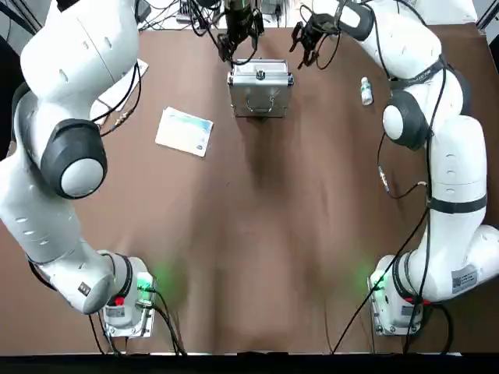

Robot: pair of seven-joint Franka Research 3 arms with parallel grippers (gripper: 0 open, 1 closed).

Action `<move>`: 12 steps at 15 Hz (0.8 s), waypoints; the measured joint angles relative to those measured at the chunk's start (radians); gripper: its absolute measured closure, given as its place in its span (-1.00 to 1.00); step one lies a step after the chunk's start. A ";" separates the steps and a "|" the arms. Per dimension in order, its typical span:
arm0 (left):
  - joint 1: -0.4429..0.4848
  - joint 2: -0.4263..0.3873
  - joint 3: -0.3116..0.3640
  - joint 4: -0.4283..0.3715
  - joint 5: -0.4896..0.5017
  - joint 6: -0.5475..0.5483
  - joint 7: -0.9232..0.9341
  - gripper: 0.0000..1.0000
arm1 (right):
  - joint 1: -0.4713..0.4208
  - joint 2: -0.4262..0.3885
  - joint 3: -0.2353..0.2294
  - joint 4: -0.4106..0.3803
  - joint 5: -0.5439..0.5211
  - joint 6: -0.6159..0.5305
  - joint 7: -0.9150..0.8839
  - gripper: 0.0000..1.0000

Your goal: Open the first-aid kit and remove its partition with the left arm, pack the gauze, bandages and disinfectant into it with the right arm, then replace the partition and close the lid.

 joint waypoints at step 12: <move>0.047 0.040 0.045 -0.001 0.008 0.218 0.412 -0.98 | -0.093 -0.128 -0.027 0.031 -0.259 -0.123 -0.259 -0.48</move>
